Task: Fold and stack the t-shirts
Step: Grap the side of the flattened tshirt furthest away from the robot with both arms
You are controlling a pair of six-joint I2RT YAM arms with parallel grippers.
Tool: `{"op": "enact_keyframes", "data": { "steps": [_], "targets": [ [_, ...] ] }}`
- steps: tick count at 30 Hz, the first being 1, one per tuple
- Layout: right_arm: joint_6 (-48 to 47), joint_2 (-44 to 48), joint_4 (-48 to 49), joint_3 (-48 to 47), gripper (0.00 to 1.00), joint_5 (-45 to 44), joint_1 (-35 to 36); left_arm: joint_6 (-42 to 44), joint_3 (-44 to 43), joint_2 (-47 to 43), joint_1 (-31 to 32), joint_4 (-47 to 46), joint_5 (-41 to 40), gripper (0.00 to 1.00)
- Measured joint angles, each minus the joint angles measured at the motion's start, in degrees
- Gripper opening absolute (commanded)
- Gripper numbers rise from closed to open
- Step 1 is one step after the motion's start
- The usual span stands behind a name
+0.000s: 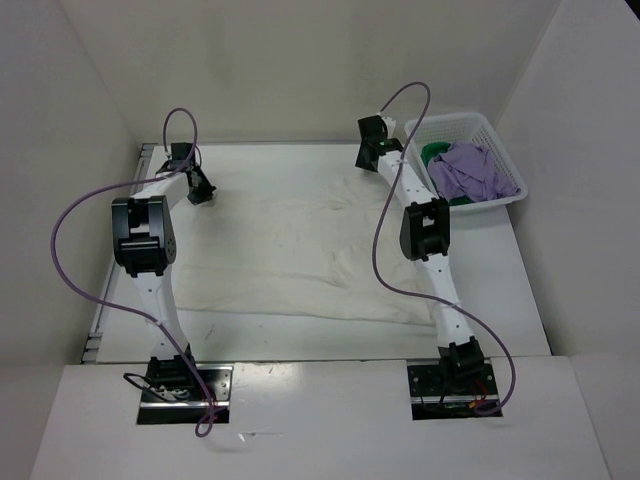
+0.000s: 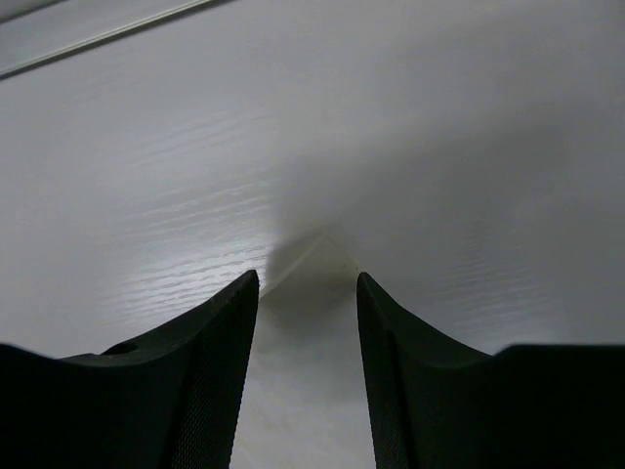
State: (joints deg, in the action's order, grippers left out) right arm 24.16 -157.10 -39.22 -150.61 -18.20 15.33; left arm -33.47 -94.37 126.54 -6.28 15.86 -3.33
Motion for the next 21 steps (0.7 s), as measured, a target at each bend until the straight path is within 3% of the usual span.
{"op": "enact_keyframes", "data": {
  "steps": [16, 21],
  "targets": [
    [-1.75, -3.04, -0.87, -2.82, 0.52, 0.33, -1.14, -1.25, -0.02, 0.00, 0.00, 0.02, 1.84, 0.00],
    [-1.49, -3.28, -0.48, -3.17, 0.33, 1.86, -1.31, -1.25, -0.02, 0.00, 0.00, 0.02, 1.95, 0.00]
  ]
}}
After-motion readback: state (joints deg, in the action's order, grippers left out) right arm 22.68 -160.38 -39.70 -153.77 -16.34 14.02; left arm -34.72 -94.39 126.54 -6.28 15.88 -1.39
